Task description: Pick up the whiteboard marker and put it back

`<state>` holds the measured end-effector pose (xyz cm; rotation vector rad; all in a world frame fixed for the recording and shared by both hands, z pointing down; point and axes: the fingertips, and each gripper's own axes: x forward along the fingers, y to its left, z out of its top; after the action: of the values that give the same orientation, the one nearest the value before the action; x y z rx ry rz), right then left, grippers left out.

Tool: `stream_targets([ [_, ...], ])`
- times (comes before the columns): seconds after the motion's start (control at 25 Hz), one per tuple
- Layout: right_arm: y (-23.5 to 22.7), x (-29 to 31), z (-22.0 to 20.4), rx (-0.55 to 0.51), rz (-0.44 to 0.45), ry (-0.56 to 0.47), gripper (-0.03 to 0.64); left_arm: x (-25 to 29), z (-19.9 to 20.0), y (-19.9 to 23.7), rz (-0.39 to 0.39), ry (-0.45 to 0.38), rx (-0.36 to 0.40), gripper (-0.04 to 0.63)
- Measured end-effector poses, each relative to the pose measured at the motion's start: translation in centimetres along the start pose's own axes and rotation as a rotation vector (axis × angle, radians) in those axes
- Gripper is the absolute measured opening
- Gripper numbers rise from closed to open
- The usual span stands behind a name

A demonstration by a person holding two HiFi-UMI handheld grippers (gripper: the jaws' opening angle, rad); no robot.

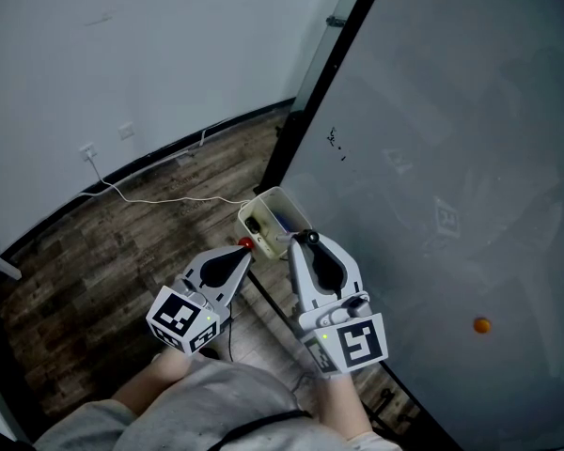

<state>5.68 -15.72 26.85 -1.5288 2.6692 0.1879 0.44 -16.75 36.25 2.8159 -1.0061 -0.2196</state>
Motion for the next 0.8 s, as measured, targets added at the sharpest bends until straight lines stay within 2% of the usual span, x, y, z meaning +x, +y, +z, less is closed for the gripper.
stream_targets([
  [0.32,-0.6,0.6,-0.9,0.009,-0.016,0.015,0.075,0.8,-0.5,0.8,-0.01,0.014,-0.004,0.015],
  [0.8,-2.1,1.3,-5.4,0.074,-0.036,0.089,0.075,2.3,-2.7,1.6,-0.022,0.068,-0.06,0.015],
])
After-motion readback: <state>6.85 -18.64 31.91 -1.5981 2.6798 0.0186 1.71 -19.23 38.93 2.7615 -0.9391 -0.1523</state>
